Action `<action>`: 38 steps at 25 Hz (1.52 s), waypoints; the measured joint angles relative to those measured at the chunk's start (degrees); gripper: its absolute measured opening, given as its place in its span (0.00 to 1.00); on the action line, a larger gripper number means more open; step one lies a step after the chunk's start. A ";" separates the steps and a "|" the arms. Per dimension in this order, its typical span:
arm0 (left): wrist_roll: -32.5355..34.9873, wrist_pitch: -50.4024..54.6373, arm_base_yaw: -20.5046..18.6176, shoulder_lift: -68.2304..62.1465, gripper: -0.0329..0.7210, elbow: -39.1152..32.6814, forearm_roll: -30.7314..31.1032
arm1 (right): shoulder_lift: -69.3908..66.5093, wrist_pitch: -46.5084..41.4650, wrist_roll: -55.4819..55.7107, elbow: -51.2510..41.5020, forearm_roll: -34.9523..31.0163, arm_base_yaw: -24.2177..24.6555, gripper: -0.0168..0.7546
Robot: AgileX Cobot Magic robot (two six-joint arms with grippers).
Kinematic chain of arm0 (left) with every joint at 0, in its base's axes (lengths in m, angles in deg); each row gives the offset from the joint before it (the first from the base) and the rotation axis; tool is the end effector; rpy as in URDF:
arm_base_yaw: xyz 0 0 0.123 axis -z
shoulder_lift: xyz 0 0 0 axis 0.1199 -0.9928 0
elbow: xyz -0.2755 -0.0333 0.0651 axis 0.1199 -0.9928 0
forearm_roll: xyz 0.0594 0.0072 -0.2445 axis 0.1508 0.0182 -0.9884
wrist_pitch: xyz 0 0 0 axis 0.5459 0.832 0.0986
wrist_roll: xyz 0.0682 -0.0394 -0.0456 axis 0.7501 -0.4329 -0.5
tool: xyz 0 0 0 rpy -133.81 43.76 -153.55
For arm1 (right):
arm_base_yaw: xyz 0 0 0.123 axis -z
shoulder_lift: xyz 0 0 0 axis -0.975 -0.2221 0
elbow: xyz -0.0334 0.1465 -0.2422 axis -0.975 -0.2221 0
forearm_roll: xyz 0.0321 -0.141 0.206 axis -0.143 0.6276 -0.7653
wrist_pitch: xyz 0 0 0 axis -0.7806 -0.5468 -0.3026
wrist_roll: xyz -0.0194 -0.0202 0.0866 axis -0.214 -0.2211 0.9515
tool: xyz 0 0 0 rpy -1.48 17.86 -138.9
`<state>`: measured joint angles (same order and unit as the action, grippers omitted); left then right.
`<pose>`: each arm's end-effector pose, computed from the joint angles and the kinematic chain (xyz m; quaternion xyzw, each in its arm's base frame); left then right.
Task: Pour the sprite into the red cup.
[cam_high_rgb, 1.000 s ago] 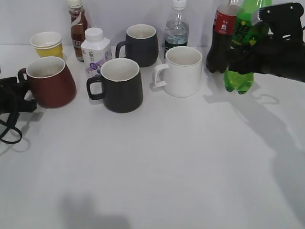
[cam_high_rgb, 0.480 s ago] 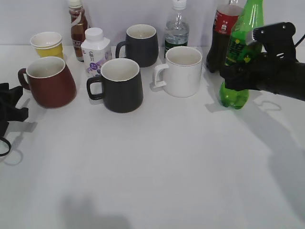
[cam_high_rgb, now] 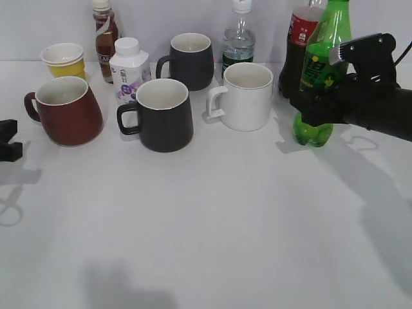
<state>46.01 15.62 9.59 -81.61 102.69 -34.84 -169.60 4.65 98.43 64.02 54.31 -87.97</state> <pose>0.2509 -0.0174 0.1652 0.0866 0.8280 -0.0044 0.5540 0.3348 0.0890 0.1626 -0.2034 0.7931 0.1313 0.5590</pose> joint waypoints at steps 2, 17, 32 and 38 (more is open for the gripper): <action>-1.23 3.32 0.00 3.18 0.39 0.00 -0.05 | -0.06 0.17 -0.85 0.00 0.00 0.00 0.73; -2.47 27.22 0.00 23.77 0.39 3.20 -0.05 | 4.08 4.00 -1.42 -7.81 -3.12 0.00 0.76; -2.47 87.28 0.00 36.33 0.39 22.14 -6.75 | 22.04 -28.53 15.91 -12.83 5.11 0.00 0.76; -2.47 99.55 0.05 46.60 0.39 22.66 -7.59 | 35.62 -47.32 19.11 -12.87 3.48 -0.87 0.71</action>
<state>43.54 115.17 9.64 -35.01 125.35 -42.43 -133.98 -42.67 117.53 51.15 57.79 -88.83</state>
